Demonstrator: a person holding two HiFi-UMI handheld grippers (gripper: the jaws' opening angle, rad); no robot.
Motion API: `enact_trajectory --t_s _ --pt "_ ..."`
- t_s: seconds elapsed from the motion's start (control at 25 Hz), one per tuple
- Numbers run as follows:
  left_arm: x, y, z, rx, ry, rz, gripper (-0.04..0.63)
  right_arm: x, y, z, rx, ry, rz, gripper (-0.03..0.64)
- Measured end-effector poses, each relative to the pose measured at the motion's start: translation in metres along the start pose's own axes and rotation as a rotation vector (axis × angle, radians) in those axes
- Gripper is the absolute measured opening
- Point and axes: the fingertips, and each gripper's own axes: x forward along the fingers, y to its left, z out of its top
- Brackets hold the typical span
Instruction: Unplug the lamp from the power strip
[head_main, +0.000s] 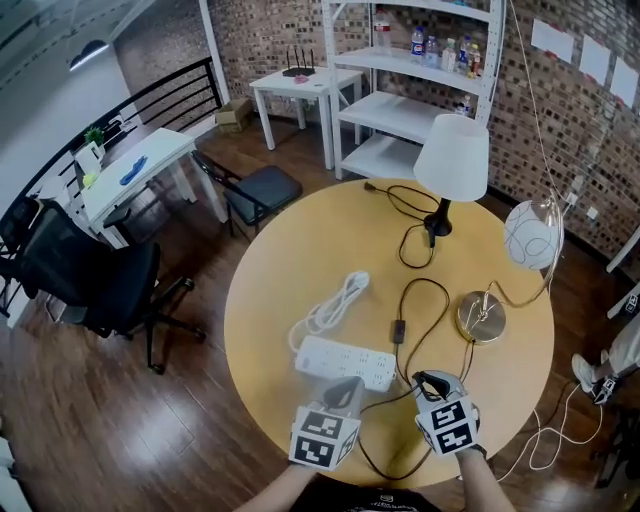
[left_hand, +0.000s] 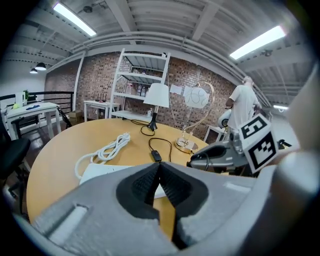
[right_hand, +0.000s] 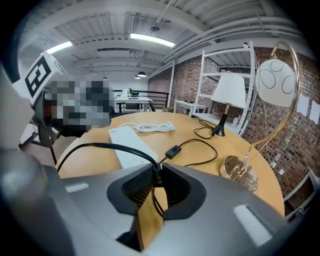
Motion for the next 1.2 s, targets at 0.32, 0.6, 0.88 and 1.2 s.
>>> enact_trajectory --t_s 0.32,0.6,0.88,1.2 --pt "-0.025 -0.029 0.008 0.004 -0.042 0.012 0.002 -0.002 0.005 -0.022 -0.010 0.032 0.013 0.061" --pt "-0.034 -0.042 0.009 -0.006 -0.056 0.029 0.002 -0.012 0.007 -0.029 -0.004 0.025 0.036 0.106" --pt "-0.036 -0.061 0.013 -0.009 -0.081 0.051 0.002 -0.036 0.009 -0.012 0.056 -0.078 0.058 0.081" --pt "-0.054 -0.090 0.020 -0.008 -0.140 0.089 0.002 -0.091 0.023 0.027 0.149 -0.244 0.105 0.045"
